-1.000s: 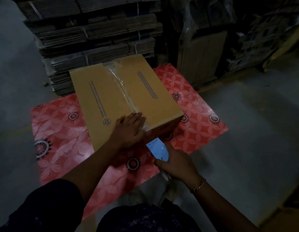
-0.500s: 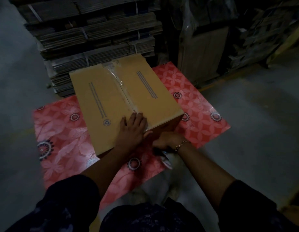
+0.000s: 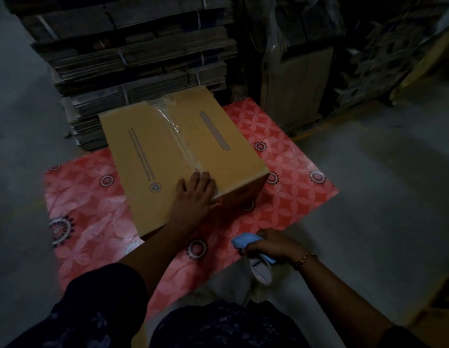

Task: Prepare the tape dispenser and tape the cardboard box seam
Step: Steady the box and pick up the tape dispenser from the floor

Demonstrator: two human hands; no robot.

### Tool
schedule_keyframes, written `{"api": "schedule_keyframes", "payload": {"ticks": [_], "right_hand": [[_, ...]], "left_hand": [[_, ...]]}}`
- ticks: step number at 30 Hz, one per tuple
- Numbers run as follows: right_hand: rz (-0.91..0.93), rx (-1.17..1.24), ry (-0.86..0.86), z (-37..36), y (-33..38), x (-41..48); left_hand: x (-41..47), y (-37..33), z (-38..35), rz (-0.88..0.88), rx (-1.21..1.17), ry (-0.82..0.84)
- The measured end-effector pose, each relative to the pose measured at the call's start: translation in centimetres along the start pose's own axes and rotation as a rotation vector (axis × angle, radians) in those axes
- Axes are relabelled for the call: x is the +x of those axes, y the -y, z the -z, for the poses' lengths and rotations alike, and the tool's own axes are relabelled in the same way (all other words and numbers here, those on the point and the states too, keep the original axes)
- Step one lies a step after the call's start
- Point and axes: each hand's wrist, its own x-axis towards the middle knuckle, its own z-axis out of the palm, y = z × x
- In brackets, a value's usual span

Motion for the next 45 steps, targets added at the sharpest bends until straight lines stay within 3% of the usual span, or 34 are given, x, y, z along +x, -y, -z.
{"api": "schedule_keyframes", "payload": {"ticks": [5, 13, 28, 32, 37, 45], "right_hand": [[0.043, 0.065, 0.001, 0.4, -0.9, -1.1], [0.072, 0.139, -0.006, 0.7, -2.2, -1.8], [0.121, 0.133, -0.026, 1.2, -1.2, -1.3], [0.135, 0.139, -0.016, 1.7, -1.1, -1.2], [0.133, 0.128, -0.004, 2.2, -1.2, -1.3], [0.152, 0.128, 0.001, 3.4, -1.5, -1.3]], "left_hand": [[0.1, -0.9, 0.3, 0.054, -0.044, 0.042], [-0.6, 0.9, 0.2, -0.027, -0.119, -0.15], [-0.7, 1.2, 0.2, -0.046, -0.133, 0.05], [-0.8, 1.2, 0.4, -0.033, -0.16, 0.033], [0.4, -0.9, 0.6, 0.11, -0.117, -0.062], [0.6, -1.0, -0.1, 0.053, 0.013, -0.01]]}}
